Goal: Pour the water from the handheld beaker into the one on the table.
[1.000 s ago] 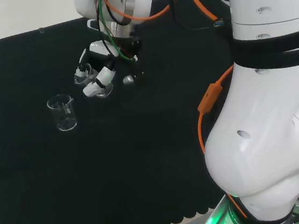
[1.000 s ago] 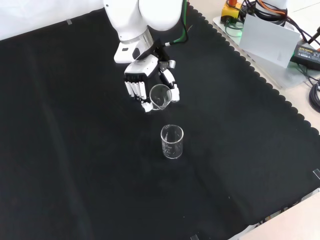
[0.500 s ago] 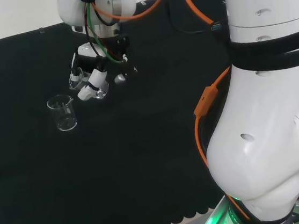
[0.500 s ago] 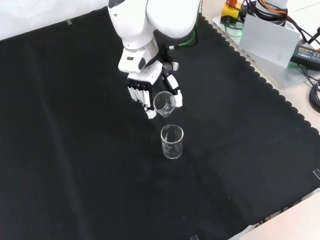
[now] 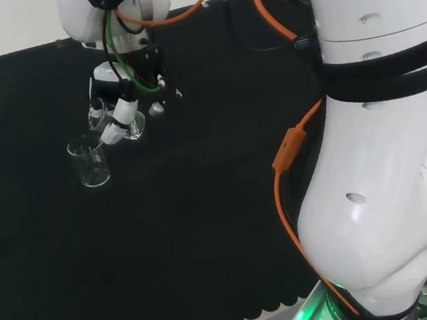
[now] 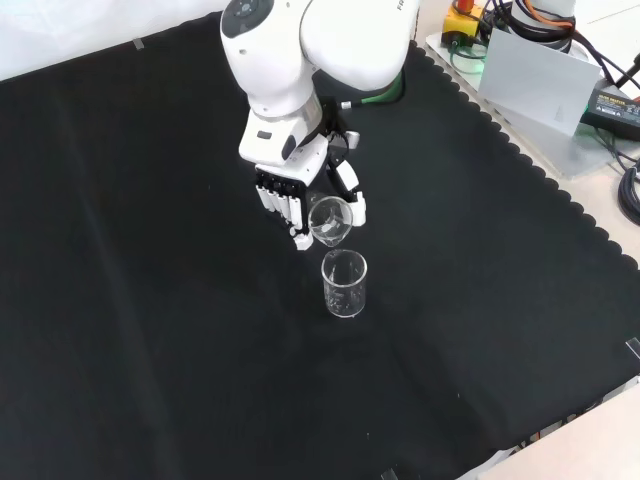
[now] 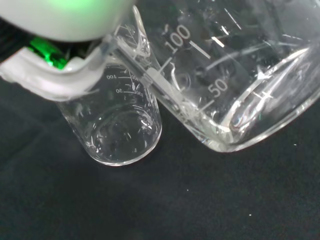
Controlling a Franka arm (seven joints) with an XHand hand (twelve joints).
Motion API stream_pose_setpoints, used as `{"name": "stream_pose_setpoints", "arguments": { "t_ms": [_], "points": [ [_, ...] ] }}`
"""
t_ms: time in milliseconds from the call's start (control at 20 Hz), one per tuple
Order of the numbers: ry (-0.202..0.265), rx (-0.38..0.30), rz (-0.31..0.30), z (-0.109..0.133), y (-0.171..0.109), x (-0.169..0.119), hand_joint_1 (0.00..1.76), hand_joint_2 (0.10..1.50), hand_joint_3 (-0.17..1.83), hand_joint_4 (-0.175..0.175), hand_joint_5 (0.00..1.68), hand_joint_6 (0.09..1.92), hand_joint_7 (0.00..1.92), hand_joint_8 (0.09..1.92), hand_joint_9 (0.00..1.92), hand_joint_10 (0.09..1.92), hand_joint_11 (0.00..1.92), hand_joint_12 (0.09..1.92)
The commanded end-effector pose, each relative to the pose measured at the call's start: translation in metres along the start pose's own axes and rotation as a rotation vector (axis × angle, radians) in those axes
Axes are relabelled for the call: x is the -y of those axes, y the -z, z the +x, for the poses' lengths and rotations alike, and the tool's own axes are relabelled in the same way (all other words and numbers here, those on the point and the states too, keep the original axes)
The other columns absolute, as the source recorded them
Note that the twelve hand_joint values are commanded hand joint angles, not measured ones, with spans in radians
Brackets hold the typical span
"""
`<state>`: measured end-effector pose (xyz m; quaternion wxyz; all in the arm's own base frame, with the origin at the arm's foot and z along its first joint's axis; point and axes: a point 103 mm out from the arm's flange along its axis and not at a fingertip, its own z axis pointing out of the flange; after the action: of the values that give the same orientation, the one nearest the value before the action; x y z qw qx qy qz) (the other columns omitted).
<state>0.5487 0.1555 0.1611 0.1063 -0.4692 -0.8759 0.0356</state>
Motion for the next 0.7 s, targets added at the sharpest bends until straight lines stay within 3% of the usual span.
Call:
{"name": "stream_pose_setpoints", "arguments": {
  "t_ms": [50, 700],
  "points": [
    [-0.014, 0.044, 0.05, 0.0059, 0.0004, -0.0048, 1.19, 0.56, 0.69, 0.1, 1.59, 0.09, 1.91, 0.09, 1.78, 0.09, 1.43, 0.74],
    [-0.044, 0.125, 0.156, 0.0108, 0.0077, -0.0056, 1.19, 0.56, 0.69, 0.094, 1.59, 0.09, 1.9, 0.09, 1.78, 0.09, 1.43, 0.74]
  ]
}}
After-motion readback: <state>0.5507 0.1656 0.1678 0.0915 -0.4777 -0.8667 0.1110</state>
